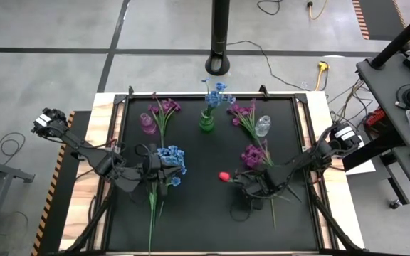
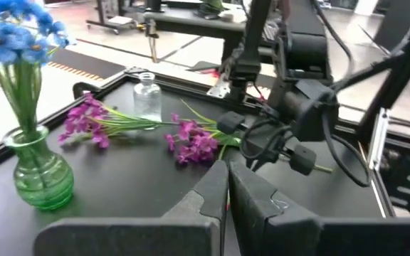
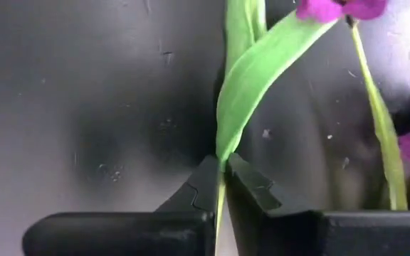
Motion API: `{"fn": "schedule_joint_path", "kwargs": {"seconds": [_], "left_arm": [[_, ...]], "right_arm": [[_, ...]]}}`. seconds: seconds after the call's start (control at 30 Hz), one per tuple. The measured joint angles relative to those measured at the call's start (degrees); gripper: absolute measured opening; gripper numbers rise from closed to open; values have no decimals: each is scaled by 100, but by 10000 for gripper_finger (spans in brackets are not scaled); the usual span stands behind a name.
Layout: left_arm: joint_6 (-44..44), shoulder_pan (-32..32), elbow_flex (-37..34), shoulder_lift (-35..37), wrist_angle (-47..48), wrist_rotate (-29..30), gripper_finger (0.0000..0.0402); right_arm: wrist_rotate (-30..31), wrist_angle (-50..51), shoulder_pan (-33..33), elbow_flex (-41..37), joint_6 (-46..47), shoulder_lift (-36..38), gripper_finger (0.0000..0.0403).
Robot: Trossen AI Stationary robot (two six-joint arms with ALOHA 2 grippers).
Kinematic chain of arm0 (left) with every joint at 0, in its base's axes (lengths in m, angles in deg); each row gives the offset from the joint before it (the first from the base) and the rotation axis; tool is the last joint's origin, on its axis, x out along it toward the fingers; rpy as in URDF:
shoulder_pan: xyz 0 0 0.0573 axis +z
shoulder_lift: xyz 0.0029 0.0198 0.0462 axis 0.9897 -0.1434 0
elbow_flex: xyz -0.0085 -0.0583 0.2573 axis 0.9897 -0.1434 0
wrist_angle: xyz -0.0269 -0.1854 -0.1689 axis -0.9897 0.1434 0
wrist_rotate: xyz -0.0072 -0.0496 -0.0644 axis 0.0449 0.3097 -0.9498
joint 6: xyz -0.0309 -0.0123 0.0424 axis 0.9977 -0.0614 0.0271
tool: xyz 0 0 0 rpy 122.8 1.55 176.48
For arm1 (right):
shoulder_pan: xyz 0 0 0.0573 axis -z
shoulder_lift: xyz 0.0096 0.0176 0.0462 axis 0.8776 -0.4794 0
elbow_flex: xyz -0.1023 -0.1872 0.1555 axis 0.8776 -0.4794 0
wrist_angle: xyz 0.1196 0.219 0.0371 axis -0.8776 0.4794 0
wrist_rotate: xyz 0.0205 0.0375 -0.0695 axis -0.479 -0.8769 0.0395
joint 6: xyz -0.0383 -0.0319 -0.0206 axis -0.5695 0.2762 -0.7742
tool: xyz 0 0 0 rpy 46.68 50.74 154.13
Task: Sort flowers into vase by color
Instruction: Put the middle left red tulip into the transparent vase
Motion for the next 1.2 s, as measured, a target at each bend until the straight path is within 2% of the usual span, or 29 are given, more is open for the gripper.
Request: {"fn": "schedule_joint_path", "kwargs": {"seconds": [0.23,0.37,0.63,0.77,0.9,1.03,1.2], "left_arm": [[37,0,-2,0,0,285,0],[37,0,-2,0,-3,287,0],[-163,0,-4,0,90,282,0],[-359,-4,-4,0,221,276,0],[-362,-4,-7,4,371,269,0],[-642,-2,-7,10,401,269,0],[-918,0,-7,17,396,272,0]], "right_arm": [[206,-46,-212,-14,-144,114,13],[321,-204,-347,-23,-135,426,13],[363,-1483,-345,-267,-600,1383,12],[681,-2453,-207,-668,-725,1900,12],[1208,-3985,-67,-1230,-1055,2301,12],[1278,-5584,224,-1682,-1632,2494,12],[1310,-7004,555,-1856,-2392,2553,12]]}}
